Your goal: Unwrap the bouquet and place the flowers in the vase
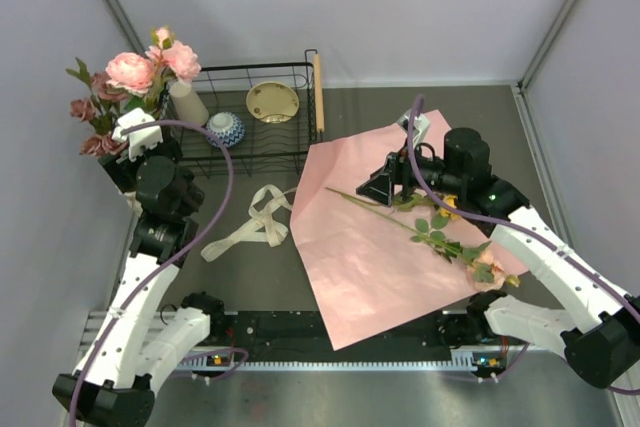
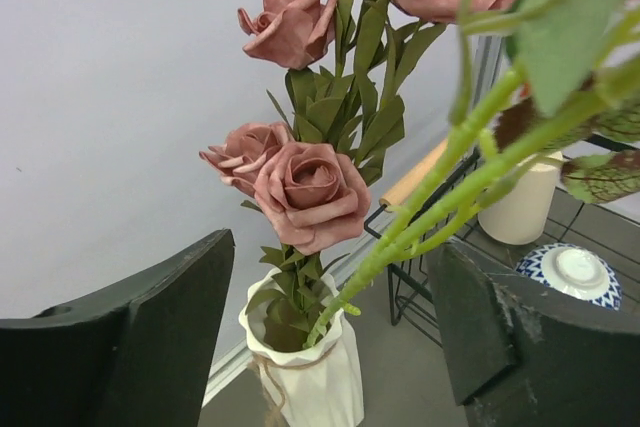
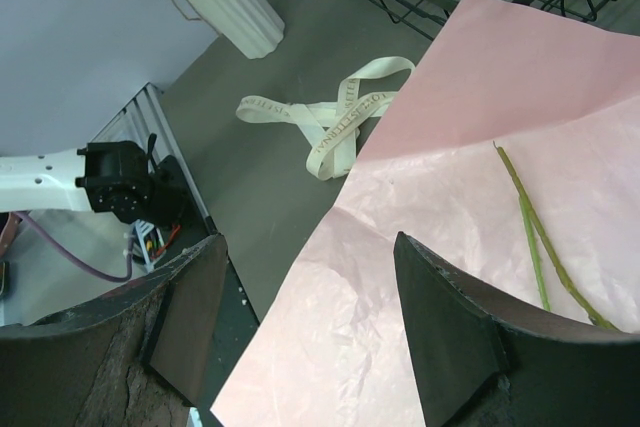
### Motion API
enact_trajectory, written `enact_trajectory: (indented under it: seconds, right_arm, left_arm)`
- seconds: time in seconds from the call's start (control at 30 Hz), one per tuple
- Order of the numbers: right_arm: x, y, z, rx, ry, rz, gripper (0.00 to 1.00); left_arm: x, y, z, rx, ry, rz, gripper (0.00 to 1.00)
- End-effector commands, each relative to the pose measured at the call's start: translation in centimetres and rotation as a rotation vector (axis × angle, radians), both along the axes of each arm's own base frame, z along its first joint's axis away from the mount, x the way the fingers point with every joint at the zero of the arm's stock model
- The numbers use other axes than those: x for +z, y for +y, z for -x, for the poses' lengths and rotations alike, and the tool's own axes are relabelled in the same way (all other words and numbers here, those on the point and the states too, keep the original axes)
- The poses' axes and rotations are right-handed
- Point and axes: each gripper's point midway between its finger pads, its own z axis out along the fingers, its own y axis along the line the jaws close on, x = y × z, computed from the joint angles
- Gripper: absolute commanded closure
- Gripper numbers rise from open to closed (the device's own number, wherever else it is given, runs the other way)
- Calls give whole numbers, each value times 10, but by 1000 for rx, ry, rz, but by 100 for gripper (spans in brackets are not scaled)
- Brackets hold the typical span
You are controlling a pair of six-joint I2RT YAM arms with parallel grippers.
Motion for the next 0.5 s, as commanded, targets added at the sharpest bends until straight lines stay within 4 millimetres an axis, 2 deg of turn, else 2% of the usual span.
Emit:
enact_trajectory:
  seconds: [0.0, 0.13, 0.23, 0.27, 0.37, 0.4, 0.47]
  right_arm:
    - [8, 1, 6, 17, -33, -20, 31]
    - [9, 1, 5, 15, -33, -22, 31]
    - [8, 1, 5, 18, -28, -23, 31]
    - [9, 2, 6, 22, -28, -24, 31]
    - [9, 2, 5, 22, -26, -25, 31]
    - [10, 2, 6, 23, -27, -26, 31]
    - [8, 2, 6, 25, -26, -24, 31]
  left_arm:
    - [16, 0, 7, -23, -66, 35, 16]
    - [15, -1, 7, -33, -63, 29, 18]
    - [13, -2, 4, -47, -59, 18, 38]
    - [11, -3, 2, -50, -55, 19, 52]
    - [9, 0, 0, -32, -52, 26, 64]
    - [9, 2, 2, -10, -50, 32, 76]
    - [8, 6, 4, 20, -47, 45, 88]
